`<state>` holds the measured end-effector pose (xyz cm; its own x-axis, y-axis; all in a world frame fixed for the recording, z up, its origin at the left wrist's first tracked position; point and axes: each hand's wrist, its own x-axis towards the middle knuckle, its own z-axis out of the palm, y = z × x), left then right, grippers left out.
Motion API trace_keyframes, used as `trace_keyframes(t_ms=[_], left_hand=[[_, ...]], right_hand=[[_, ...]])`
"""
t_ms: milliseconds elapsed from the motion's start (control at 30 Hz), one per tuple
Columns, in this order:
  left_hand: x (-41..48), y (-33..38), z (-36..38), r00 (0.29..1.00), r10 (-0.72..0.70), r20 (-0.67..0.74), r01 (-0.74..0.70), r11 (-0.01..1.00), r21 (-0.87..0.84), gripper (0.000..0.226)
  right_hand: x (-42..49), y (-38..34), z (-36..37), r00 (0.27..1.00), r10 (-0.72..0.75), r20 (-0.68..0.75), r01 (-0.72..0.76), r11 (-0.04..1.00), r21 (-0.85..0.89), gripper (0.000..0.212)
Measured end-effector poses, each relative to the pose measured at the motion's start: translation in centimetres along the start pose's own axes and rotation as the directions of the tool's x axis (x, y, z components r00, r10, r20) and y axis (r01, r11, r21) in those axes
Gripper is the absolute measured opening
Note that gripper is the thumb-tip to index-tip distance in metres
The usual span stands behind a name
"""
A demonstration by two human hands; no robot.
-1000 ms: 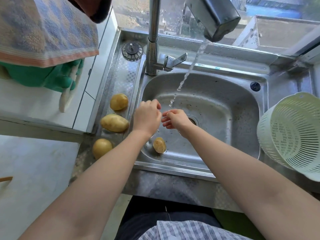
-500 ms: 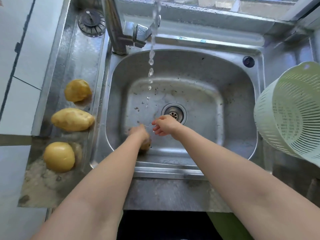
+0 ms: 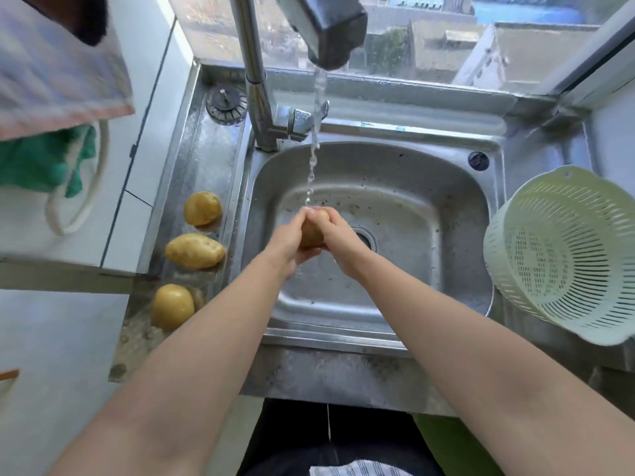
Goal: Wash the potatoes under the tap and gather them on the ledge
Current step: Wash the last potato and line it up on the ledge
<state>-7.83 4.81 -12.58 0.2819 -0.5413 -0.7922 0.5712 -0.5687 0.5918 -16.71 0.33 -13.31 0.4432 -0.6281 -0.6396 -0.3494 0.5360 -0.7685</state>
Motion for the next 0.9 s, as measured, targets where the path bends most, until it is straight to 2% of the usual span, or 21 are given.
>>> trace_keyframes(t_ms=[100, 167, 233, 300, 367, 400, 467, 500, 567, 600, 633, 700, 767, 800, 833, 900], left_hand=[[-1.7, 1.2, 0.6, 0.999, 0.017, 0.031, -0.011, 0.984, -0.175, 0.041], [-2.4, 1.7, 1.1, 0.998, 0.055, 0.032, -0.046, 0.967, -0.249, 0.042], [-2.9, 1.9, 1.5, 0.997, 0.072, 0.011, -0.067, 0.966, -0.248, 0.039], [-3.1, 2.0, 1.5, 0.998, 0.053, -0.017, -0.056, 0.963, -0.263, 0.041], [-3.2, 2.5, 1.1, 0.998, 0.001, -0.070, -0.020, 0.964, -0.264, 0.046], [-3.0, 2.7, 0.9, 0.995, -0.003, -0.097, -0.019, 0.975, -0.222, 0.047], [-3.2, 3.1, 0.8, 0.979, 0.074, -0.192, -0.073, 0.997, 0.009, 0.048], [-3.7, 3.3, 0.9, 0.961, 0.155, -0.228, -0.126, 0.982, 0.140, 0.051], [-4.2, 3.1, 1.4, 0.933, 0.297, -0.203, -0.228, 0.925, 0.304, 0.060], [-4.2, 2.9, 1.5, 0.927, 0.332, -0.174, -0.261, 0.905, 0.337, 0.066], [-4.5, 3.1, 1.6, 0.925, 0.345, -0.157, -0.272, 0.894, 0.356, 0.069], [-4.6, 3.8, 1.8, 0.936, 0.295, -0.194, -0.233, 0.929, 0.287, 0.066], [-4.6, 4.8, 1.7, 0.957, 0.165, -0.237, -0.138, 0.982, 0.129, 0.058], [-4.6, 5.1, 1.6, 0.965, 0.130, -0.228, -0.106, 0.988, 0.114, 0.057], [-4.4, 4.9, 1.5, 0.967, 0.129, -0.219, -0.095, 0.983, 0.159, 0.059], [-4.3, 4.0, 1.4, 0.959, 0.187, -0.214, -0.119, 0.948, 0.294, 0.072]], right_hand=[[-0.8, -3.0, 1.4, 0.995, -0.082, -0.062, 0.083, 0.997, 0.012, 0.014], [-0.9, -4.6, 2.2, 0.988, -0.068, -0.139, 0.069, 0.998, 0.000, 0.024], [-0.6, -5.6, 2.9, 0.974, -0.073, -0.213, 0.058, 0.996, -0.074, 0.034], [-0.8, -5.8, 3.3, 0.966, -0.154, -0.206, 0.113, 0.974, -0.198, 0.031], [-1.7, -5.6, 3.7, 0.950, -0.286, -0.125, 0.245, 0.932, -0.268, 0.021], [-2.1, -5.5, 3.8, 0.933, -0.348, -0.086, 0.313, 0.907, -0.281, 0.019], [-2.5, -5.8, 3.5, 0.921, -0.379, -0.093, 0.341, 0.896, -0.285, 0.013], [-2.2, -6.1, 3.3, 0.929, -0.337, -0.150, 0.294, 0.922, -0.250, 0.012], [-1.2, -6.7, 2.9, 0.953, -0.163, -0.256, 0.148, 0.986, -0.075, 0.019], [-0.9, -7.1, 2.8, 0.956, -0.093, -0.278, 0.100, 0.995, 0.011, 0.022], [-0.8, -7.2, 2.8, 0.954, -0.085, -0.287, 0.101, 0.994, 0.043, 0.025], [-1.4, -7.2, 3.1, 0.949, -0.185, -0.257, 0.191, 0.982, -0.001, 0.022], [-2.0, -6.9, 3.1, 0.932, -0.312, -0.185, 0.310, 0.950, -0.044, 0.007], [-2.3, -6.9, 2.9, 0.927, -0.342, -0.157, 0.338, 0.940, -0.047, 0.004], [-2.3, -6.9, 2.7, 0.927, -0.342, -0.155, 0.341, 0.939, -0.034, 0.006], [-1.6, -7.0, 2.4, 0.950, -0.223, -0.217, 0.238, 0.970, 0.044, 0.020]])
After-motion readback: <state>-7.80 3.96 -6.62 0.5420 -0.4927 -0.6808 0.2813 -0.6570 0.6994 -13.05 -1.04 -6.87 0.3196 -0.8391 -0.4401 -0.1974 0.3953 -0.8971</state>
